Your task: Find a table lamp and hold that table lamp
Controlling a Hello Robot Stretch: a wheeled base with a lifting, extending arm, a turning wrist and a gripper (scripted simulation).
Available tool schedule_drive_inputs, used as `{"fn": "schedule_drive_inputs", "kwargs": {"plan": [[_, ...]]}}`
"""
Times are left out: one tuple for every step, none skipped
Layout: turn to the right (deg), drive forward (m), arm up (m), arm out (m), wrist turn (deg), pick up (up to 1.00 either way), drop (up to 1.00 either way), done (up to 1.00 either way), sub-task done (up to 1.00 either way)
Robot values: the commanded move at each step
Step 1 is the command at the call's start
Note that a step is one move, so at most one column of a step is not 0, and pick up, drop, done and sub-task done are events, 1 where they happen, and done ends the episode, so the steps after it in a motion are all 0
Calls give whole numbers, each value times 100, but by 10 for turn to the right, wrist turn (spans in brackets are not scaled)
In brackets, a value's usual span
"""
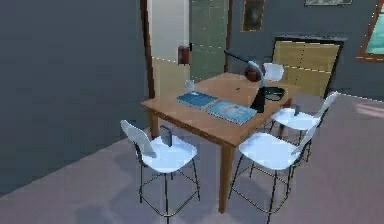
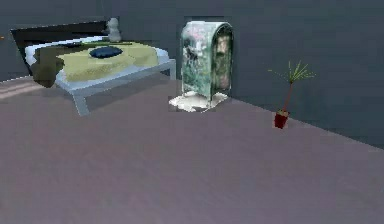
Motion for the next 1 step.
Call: {"fn": "schedule_drive_inputs", "kwargs": {"plan": [[-300, 0, 0, 0, 0, 0, 0, 0, 0]]}}
